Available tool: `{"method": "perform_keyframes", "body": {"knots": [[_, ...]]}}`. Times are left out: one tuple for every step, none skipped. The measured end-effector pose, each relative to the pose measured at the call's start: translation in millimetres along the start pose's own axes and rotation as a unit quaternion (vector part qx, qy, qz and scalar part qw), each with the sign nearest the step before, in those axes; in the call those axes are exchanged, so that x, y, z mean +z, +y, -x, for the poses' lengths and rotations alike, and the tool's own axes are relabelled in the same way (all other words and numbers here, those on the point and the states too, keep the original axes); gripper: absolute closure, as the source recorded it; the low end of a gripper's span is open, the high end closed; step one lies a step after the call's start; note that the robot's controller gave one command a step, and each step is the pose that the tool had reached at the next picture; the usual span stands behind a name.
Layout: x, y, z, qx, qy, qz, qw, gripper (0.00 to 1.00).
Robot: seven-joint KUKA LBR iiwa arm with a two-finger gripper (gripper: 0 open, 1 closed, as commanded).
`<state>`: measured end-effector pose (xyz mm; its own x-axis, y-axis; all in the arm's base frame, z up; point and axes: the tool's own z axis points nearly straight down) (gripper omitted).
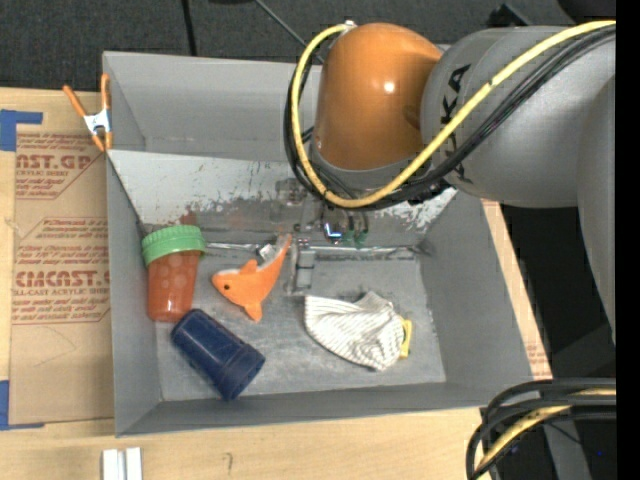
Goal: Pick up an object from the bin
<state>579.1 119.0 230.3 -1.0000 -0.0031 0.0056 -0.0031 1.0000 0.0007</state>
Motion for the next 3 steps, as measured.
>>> {"method": "perform_keyframes", "body": {"knots": [[-5.1,-0.7,1.3,0.001,-0.0038,0.001,1.0000,0.00],[47.4,8.7,3.8,-0.025,-0.0073,0.000,0.9997,0.00],[114.5,13.1,6.1,-0.106,-0.0059,0.000,0.9943,0.00]]}}
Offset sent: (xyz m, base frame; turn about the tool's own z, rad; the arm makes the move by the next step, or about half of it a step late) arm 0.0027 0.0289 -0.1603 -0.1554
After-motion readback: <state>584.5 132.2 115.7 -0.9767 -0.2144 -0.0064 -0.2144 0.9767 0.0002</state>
